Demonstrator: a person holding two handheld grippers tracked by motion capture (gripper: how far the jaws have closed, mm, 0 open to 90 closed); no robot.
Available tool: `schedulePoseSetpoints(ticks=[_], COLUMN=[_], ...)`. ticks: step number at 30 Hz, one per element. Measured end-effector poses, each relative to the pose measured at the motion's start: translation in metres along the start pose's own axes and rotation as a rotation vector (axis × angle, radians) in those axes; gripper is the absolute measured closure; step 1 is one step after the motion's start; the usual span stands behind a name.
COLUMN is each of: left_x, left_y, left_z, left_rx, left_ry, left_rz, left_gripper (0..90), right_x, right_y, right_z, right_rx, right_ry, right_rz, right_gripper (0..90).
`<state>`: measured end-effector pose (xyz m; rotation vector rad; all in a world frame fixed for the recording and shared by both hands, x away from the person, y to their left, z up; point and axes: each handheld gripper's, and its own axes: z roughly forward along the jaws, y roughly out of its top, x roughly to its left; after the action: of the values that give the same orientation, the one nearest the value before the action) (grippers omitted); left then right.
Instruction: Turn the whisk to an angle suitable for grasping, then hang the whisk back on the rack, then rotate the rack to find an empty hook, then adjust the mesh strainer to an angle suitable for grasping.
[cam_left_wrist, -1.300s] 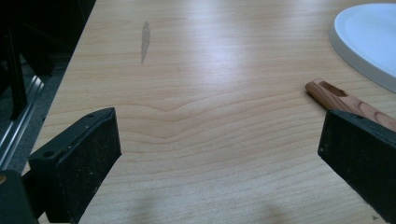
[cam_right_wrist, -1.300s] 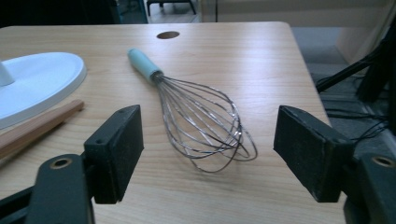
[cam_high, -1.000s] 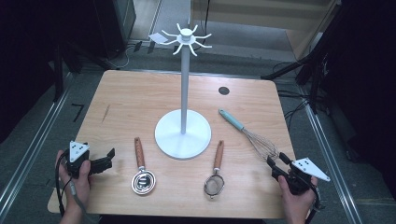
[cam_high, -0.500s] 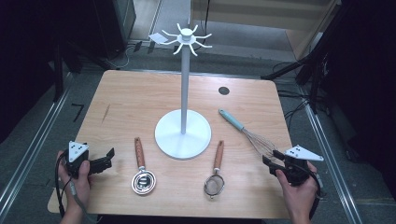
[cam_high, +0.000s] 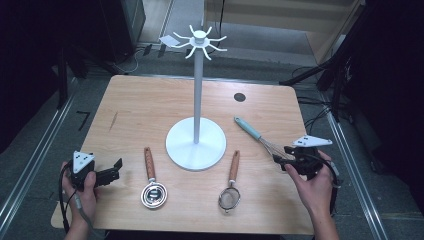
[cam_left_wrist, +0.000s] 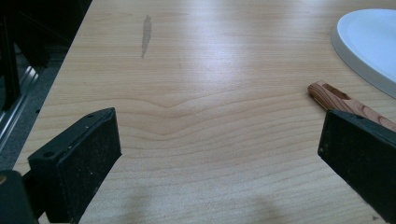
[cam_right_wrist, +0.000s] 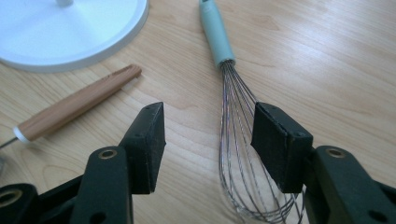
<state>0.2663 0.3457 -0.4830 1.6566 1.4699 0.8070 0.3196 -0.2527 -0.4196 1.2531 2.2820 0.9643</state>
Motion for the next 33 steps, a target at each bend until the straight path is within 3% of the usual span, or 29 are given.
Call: schedulePoseSetpoints(ticks=[3,4,6,9,17,24,30,33], left_x=[0.0,0.0,0.0,0.001,0.001,0.003,0.003,0.003], left_y=[0.0,0.0,0.0,0.0,0.0,0.0,0.0,0.0], left_z=[0.0,0.0,0.0,0.0,0.001,0.0,0.001,0.001], left_rx=[0.003,0.004,0.004,0.003,0.012,0.011,0.011,0.01], left_ry=[-0.001,0.0,-0.002,-0.006,-0.006,-0.014,-0.016,-0.016], left_rz=[0.001,-0.001,0.0,-0.005,-0.012,-0.019,-0.02,-0.024], left_gripper=[0.0,0.0,0.0,0.0,0.0,0.0,0.0,0.0], right_x=[0.002,0.002,-0.001,-0.005,-0.009,-0.012,-0.016,-0.021], right_y=[0.011,0.015,0.019,0.026,0.043,0.053,0.059,0.068], right_z=[0.009,0.015,0.02,0.027,0.045,0.065,0.075,0.081], right_rx=[0.078,0.127,0.16,0.186,0.246,0.302,0.339,0.345], right_ry=[-0.003,0.01,0.039,0.013,0.004,0.011,0.016,0.016], right_rz=[-0.074,-0.087,-0.075,-0.07,-0.1,-0.125,-0.127,-0.104], right_gripper=[46.0,44.9,44.9,44.7,44.8,57.3,57.3,56.8])
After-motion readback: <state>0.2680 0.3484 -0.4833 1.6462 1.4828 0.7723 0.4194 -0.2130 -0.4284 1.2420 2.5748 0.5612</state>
